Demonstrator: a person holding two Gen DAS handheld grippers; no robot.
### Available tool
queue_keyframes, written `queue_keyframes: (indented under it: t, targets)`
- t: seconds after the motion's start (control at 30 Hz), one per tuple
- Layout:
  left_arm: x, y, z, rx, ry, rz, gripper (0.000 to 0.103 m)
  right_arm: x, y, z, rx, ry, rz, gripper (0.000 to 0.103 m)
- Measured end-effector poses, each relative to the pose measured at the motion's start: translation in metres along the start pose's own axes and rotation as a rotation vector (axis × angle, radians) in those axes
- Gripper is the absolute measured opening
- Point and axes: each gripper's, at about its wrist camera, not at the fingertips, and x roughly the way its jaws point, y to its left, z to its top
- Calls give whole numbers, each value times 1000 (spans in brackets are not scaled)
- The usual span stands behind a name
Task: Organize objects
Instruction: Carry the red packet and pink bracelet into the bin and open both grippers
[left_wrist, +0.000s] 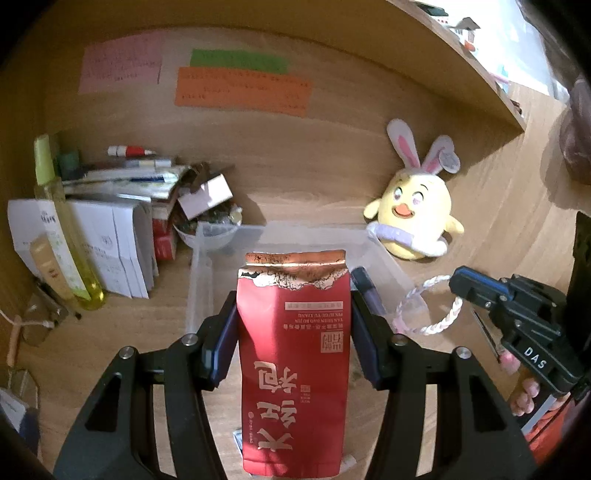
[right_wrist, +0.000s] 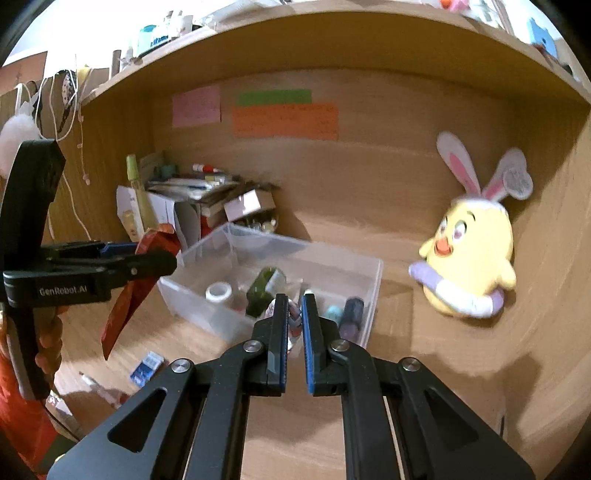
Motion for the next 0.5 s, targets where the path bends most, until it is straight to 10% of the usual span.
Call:
queue_keyframes:
  t: [0.5]
  targets:
    - [27,14,45,1,-17,58,56,38,2,35,-4,-27,28,6]
